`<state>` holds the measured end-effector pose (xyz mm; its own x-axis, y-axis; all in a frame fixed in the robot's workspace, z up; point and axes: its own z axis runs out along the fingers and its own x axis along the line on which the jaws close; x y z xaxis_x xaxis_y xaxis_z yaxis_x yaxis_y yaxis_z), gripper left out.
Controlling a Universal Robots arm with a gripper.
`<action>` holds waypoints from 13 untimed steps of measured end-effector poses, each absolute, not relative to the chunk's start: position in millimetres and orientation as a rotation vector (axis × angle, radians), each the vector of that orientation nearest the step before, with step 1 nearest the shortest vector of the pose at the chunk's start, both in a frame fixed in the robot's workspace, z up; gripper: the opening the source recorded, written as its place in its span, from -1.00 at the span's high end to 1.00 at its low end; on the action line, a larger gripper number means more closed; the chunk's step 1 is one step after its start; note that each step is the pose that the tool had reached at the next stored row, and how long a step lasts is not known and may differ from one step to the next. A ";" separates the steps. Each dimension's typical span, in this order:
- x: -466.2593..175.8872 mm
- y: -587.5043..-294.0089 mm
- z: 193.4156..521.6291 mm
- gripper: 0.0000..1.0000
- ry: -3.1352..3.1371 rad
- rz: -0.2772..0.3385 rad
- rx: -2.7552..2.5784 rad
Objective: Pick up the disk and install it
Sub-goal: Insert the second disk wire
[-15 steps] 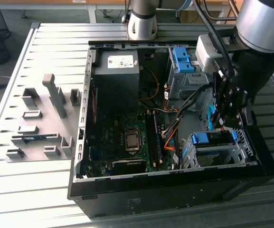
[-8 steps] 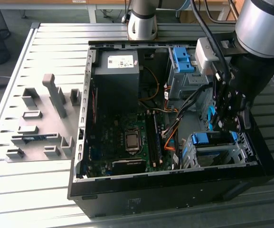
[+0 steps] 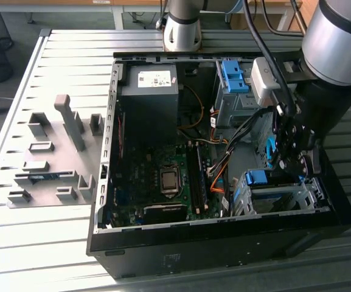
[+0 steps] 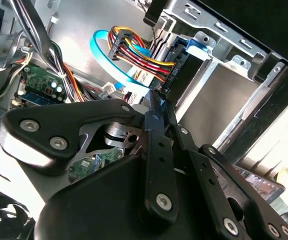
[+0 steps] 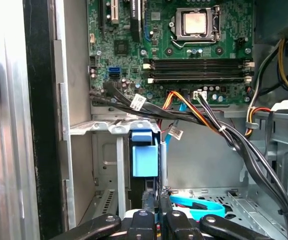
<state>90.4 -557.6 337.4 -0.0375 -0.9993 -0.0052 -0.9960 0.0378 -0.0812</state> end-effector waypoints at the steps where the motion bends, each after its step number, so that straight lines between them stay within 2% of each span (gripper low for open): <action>1: 90.4 -558.2 336.7 0.68 2.213 -0.085 -2.143; 13: 90.6 -558.8 333.9 0.68 2.208 -0.083 -2.146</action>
